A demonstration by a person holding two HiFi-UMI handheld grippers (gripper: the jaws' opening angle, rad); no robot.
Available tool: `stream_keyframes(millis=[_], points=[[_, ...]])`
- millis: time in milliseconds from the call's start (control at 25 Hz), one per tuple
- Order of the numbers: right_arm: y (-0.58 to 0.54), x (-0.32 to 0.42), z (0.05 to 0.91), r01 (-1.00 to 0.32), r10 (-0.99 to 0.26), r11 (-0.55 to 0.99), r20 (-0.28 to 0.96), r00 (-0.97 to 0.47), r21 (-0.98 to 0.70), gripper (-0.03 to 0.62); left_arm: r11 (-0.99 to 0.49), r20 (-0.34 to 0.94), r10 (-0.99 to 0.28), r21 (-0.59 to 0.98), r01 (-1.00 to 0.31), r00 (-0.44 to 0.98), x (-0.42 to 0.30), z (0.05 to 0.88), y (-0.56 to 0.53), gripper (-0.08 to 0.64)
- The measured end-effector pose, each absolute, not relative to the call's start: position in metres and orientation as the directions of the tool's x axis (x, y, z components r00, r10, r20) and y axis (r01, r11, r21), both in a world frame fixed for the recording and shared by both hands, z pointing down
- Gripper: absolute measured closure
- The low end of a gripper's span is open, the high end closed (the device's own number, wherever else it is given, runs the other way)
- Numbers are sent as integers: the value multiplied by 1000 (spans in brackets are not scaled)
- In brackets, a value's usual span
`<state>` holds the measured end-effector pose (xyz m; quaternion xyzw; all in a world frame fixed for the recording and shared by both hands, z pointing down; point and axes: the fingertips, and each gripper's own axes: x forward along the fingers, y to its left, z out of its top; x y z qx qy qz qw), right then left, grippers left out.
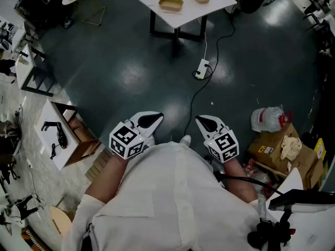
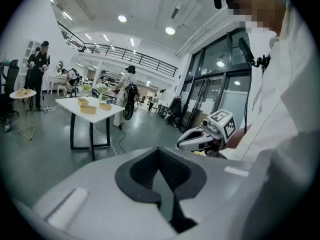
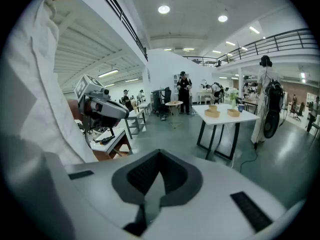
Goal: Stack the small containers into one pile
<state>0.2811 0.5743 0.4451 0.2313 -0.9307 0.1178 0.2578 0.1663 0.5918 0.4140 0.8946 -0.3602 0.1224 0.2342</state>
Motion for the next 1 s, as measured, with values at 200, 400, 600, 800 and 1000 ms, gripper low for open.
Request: stream_keyframes(millis=[200,400,600,800,1000], points=[[578,233,443,-492,-381,867,532,-757,-78,589,-633,368,-601,322,-704,709,117,411,598,554],[585,191,450,-495,-383,866,541,-749,-72,589,-639,378,-597,309,-704,708,71,419,607,554],[586,156,457,-507,-373,856,562,-738,-98,589,-629,394,-591,321,-708,704,31,427,611,554],[582,128,460,-501,-357,859,576,-735,-106,589,-619,399,-585,343,-707,706,3,437,608,554],[548,113,462,-488,-352,868,575,-738,-95,588,-604,384,-605,349,-716,697,-8,440,575,554]])
